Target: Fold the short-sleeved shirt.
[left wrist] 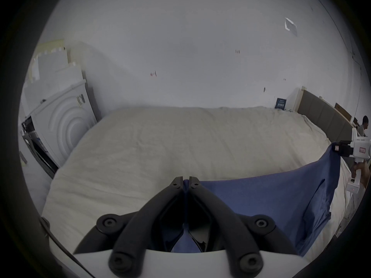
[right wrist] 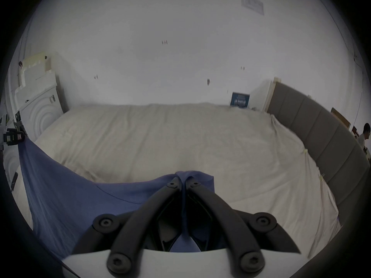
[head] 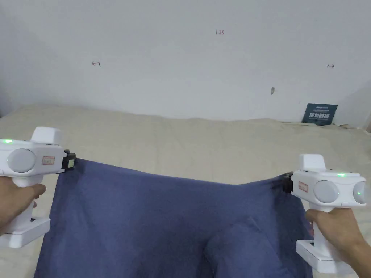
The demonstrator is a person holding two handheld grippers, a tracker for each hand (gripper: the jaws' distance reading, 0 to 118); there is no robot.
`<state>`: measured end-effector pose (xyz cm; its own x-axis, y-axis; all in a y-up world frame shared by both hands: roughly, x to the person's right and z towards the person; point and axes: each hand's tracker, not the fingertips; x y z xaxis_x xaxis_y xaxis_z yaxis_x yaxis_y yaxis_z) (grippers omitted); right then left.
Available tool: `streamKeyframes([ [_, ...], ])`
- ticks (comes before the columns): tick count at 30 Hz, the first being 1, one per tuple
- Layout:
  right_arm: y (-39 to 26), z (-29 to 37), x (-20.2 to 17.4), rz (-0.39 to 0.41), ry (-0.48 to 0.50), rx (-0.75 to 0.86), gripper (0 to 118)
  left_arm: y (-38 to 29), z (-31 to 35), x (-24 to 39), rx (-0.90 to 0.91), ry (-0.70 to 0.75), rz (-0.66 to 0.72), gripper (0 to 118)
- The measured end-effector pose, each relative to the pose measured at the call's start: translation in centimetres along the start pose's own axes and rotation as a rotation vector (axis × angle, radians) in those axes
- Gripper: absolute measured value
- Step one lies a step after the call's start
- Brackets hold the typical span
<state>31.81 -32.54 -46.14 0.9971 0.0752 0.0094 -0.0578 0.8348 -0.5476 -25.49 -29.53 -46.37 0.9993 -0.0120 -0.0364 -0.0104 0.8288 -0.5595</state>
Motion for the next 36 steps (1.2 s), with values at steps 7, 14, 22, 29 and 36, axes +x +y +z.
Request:
streamKeyframes([
  [7,4.2,5.5,-0.4,-0.015,0.013,0.104,0,3.5,5.7,-1.9,0.09,0.024,0.022,0],
  [14,7.9,10.2,-1.4,-0.003,0.004,0.202,0,7.1,10.0,-2.9,0.176,0.039,0.039,0],
  [22,12.3,12.4,-1.3,0.006,-0.026,0.27,0,11.3,12.7,-2.8,0.248,0.054,0.043,0],
  [29,15.0,12.9,-1.1,-0.005,-0.038,0.292,0,14.1,13.6,-2.7,0.285,0.06,0.044,0],
  [36,17.7,11.0,-1.2,0.007,-0.059,0.288,0,16.1,12.8,-2.9,0.296,0.068,0.048,0],
])
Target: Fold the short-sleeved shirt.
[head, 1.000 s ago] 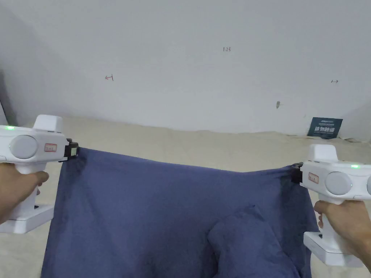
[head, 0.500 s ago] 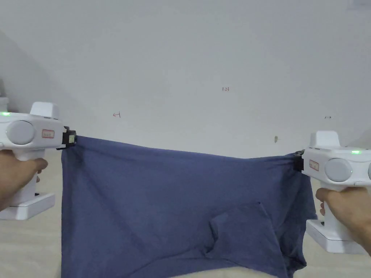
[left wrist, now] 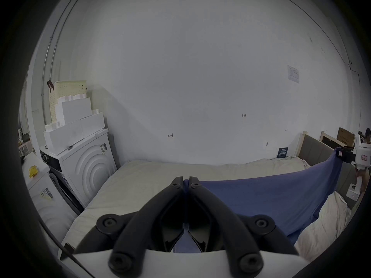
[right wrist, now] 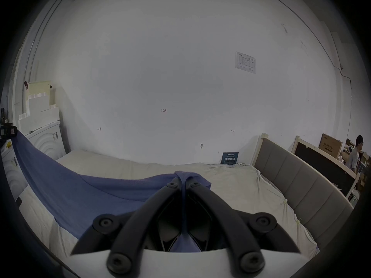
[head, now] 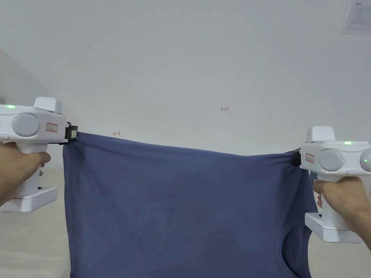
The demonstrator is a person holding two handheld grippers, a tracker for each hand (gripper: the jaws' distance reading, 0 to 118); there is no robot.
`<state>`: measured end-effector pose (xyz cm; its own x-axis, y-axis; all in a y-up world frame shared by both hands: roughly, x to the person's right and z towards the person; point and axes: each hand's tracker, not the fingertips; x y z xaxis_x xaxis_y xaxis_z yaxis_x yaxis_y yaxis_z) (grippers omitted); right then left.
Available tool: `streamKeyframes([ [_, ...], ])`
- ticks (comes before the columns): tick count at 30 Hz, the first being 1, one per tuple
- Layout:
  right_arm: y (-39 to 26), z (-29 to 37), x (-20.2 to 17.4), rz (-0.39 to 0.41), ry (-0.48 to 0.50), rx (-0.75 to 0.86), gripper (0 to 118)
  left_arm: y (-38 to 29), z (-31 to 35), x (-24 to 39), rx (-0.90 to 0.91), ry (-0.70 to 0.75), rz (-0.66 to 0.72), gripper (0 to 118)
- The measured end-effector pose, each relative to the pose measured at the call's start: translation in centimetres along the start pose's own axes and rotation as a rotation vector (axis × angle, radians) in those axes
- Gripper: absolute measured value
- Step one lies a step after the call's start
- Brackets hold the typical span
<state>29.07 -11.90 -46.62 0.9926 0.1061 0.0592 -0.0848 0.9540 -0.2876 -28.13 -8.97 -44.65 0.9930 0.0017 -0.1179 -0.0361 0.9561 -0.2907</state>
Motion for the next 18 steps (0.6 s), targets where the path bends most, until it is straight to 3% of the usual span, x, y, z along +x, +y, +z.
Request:
streamKeyframes([
  [18,6.7,-13.4,-3.0,0.01,-0.037,0.007,0,4.0,-13.2,-0.2,-0.027,0.038,0.076,0],
])
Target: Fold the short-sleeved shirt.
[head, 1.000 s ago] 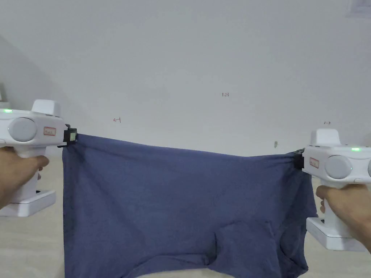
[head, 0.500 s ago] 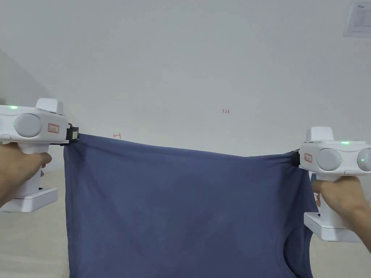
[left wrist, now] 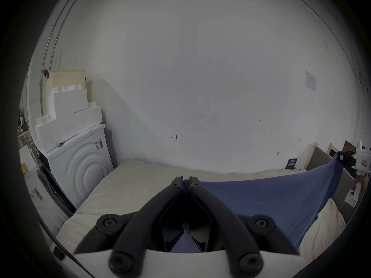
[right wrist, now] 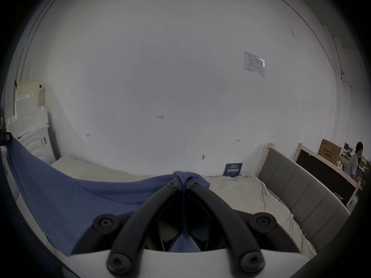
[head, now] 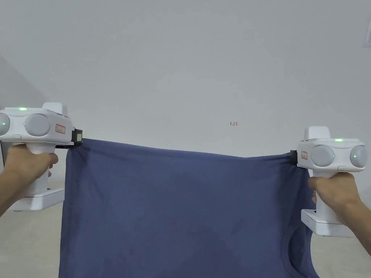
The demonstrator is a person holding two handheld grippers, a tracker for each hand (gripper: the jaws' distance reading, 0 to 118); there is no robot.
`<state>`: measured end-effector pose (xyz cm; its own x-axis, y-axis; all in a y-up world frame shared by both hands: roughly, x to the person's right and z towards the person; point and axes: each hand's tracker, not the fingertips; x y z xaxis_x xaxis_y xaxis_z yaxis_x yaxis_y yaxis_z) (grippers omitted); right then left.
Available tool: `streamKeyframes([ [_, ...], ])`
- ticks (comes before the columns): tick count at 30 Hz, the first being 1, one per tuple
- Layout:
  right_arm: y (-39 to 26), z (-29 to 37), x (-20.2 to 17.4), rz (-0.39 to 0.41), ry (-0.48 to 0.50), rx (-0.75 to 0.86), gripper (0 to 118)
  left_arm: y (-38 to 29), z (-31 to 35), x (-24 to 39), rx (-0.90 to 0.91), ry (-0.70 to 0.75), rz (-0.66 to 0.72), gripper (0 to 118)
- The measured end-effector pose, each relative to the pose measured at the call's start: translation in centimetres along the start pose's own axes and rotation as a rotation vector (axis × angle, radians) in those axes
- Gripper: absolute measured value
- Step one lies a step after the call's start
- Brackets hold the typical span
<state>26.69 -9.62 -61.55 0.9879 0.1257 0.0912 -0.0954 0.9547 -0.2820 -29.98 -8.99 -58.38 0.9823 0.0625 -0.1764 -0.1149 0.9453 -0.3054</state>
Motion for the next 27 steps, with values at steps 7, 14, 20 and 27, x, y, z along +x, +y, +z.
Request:
streamKeyframes([
  [7,1.9,-5.0,-0.4,-0.02,-0.017,-0.001,0,1.1,-4.6,0.6,-0.006,0.005,0.019,0],
  [14,3.7,-7.0,-0.7,0.01,-0.039,0.037,0,1.9,-6.9,1.0,0.002,0.011,-0.008,0],
  [20,3.5,-5.5,-0.6,0.035,-0.044,0.055,0,1.3,-6.0,0.9,0.008,0.004,-0.019,0],
  [27,-1.0,-1.2,0.1,0.035,-0.051,0.036,0,-2.9,-2.2,0.9,-0.015,-0.007,-0.043,0],
])
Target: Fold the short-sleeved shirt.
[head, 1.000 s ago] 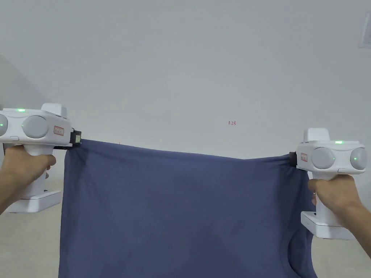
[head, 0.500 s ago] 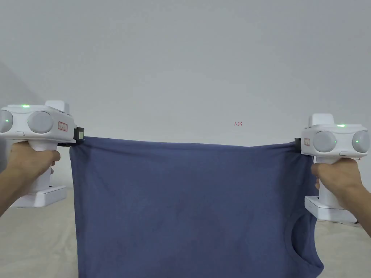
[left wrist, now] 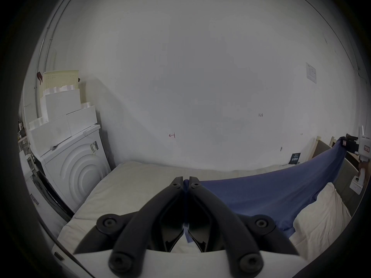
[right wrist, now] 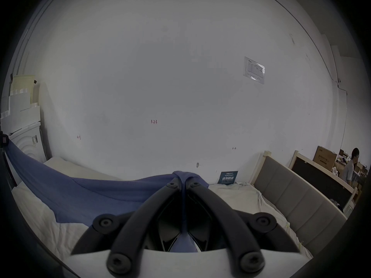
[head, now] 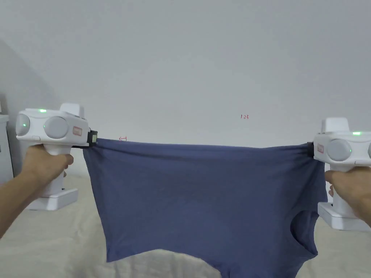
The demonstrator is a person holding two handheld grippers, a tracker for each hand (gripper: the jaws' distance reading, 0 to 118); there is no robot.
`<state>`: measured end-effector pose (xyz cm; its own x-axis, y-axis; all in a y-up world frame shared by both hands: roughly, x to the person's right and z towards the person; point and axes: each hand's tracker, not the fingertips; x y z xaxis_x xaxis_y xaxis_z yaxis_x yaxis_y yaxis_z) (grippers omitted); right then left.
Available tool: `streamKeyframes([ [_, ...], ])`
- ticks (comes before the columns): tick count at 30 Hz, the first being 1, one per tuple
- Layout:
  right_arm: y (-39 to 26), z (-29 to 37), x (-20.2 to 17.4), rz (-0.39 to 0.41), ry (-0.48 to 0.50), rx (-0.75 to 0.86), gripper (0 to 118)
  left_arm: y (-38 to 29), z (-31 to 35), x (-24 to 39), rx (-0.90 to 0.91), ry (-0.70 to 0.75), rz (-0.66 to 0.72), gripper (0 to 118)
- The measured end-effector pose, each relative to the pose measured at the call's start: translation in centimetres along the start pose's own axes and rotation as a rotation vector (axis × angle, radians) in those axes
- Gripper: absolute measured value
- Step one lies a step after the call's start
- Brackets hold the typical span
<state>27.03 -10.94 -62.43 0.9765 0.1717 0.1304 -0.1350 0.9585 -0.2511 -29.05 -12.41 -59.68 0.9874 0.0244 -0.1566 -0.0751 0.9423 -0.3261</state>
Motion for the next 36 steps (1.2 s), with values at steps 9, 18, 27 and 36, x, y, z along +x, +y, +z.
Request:
streamKeyframes([
  [9,-8.2,8.8,1.6,-0.023,0.021,-0.034,0,-7.4,6.8,-1.5,-0.046,-0.035,-0.006,0],
  [18,-17.2,17.8,2.1,0.027,0.047,-0.035,0,-16.3,15.9,-3.9,-0.057,-0.045,0.013,0],
  [27,-28.5,26.2,1.7,0.036,0.051,-0.094,0,-28.2,21.6,-5.6,-0.117,-0.046,0.066,0],
  [36,-38.3,32.2,1.4,0.08,0.067,-0.178,0,-40.1,26.8,-7.5,-0.214,-0.018,0.06,0],
])
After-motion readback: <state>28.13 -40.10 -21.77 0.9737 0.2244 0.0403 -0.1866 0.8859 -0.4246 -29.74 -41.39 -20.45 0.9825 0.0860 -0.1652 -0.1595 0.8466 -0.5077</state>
